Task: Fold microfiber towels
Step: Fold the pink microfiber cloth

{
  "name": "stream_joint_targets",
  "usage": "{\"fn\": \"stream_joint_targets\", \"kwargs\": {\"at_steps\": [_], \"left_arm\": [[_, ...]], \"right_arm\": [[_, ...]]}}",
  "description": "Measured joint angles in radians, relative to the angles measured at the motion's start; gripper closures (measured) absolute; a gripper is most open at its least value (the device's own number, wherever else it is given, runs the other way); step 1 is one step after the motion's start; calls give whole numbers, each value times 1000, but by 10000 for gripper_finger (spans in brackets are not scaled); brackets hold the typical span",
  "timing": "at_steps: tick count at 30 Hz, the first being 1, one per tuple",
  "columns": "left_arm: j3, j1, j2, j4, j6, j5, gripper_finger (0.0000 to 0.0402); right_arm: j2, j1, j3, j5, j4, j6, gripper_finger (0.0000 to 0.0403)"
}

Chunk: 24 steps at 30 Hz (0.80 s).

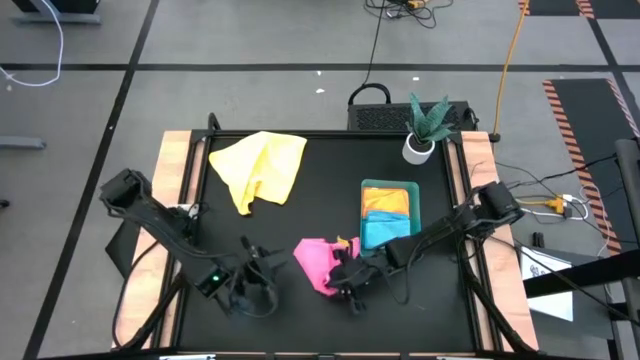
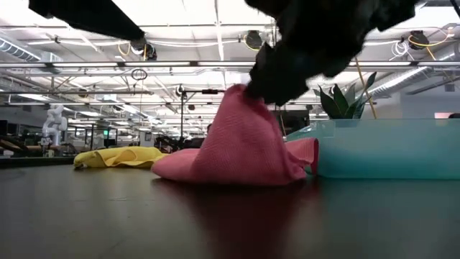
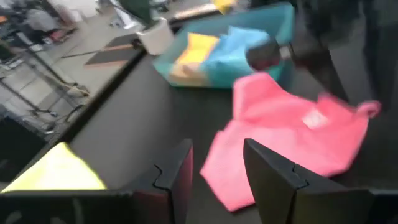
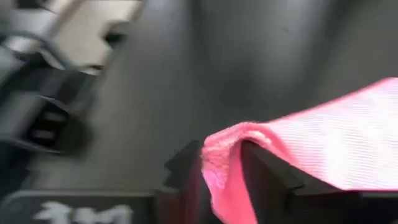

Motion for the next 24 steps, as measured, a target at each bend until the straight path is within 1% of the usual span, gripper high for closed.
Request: {"fn": "stream_joint_targets", "kwargs": {"at_steps": [4,6,8,9,12,14,16,17,20,21,22,24], "left_arm": [[0,36,79,204,187,126,256],[0,60,133,333,293,216,256],[0,85,187,460,406,318,256],[0,97,213,529,456,372,256],[0,136,278,710,574,506,256],[0,160,304,782,616,568,256],[0,189,324,853,629,645,256],[0,204,327,869,636,695,256],[1,251,334,907,653,903,256],[1,262,340,913,654,955,256],[1,272,347,917,653,985,256],[1,289,373,953,637,1011,256]], "right_arm": [[-58,17,1,-105,-7,69,232],[-77,46,1,-110,-9,81,219],[-83,81,1,-81,-10,84,214],[-84,100,1,-48,-12,92,213],[-77,151,1,85,-21,123,219],[-68,178,0,172,-39,133,224],[-63,200,0,219,-40,133,230],[-63,208,0,230,-40,133,232],[-65,228,0,233,-47,149,235],[-65,234,0,235,-57,162,236],[-65,240,0,236,-72,180,236],[-65,249,1,238,-117,228,236]]}}
